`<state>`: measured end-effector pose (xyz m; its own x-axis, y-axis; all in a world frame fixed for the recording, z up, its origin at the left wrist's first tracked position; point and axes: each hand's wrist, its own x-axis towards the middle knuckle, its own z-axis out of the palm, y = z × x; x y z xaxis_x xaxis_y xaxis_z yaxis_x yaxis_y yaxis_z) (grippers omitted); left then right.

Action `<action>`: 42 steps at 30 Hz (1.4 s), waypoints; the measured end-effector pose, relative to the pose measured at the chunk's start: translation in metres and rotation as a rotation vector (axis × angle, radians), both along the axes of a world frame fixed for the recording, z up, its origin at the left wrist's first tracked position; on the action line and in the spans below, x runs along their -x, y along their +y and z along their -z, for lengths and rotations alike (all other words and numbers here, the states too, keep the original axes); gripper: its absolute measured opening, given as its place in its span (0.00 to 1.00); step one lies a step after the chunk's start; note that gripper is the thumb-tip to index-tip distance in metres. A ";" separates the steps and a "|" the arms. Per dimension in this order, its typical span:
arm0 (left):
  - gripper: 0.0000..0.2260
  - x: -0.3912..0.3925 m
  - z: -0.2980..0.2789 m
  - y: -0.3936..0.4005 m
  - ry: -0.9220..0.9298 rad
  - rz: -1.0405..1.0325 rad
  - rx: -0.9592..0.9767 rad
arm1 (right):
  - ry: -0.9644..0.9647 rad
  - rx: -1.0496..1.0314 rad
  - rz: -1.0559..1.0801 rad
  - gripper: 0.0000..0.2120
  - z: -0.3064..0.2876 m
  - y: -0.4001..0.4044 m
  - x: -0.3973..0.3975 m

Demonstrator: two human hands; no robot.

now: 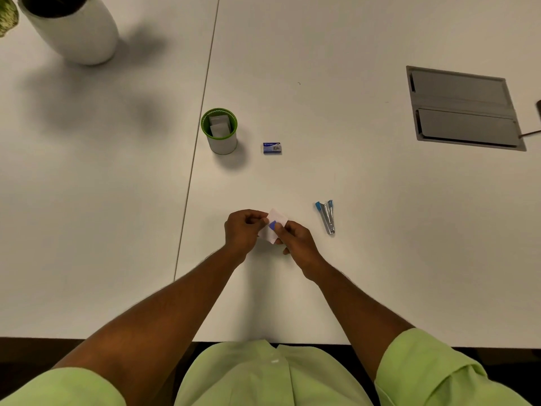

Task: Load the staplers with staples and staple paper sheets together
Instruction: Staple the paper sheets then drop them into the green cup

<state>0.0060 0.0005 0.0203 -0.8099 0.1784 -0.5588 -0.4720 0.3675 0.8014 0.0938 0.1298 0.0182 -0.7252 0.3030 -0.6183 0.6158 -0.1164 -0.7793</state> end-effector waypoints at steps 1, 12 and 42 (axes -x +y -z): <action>0.06 -0.001 0.000 0.000 0.002 0.006 -0.002 | 0.003 -0.028 -0.003 0.15 0.001 0.000 -0.001; 0.07 -0.003 0.002 0.001 -0.003 0.041 -0.030 | 0.076 0.019 0.025 0.18 0.002 0.000 -0.007; 0.03 -0.003 -0.001 0.009 -0.132 0.040 -0.066 | 0.005 -0.250 -0.014 0.17 0.003 0.006 0.000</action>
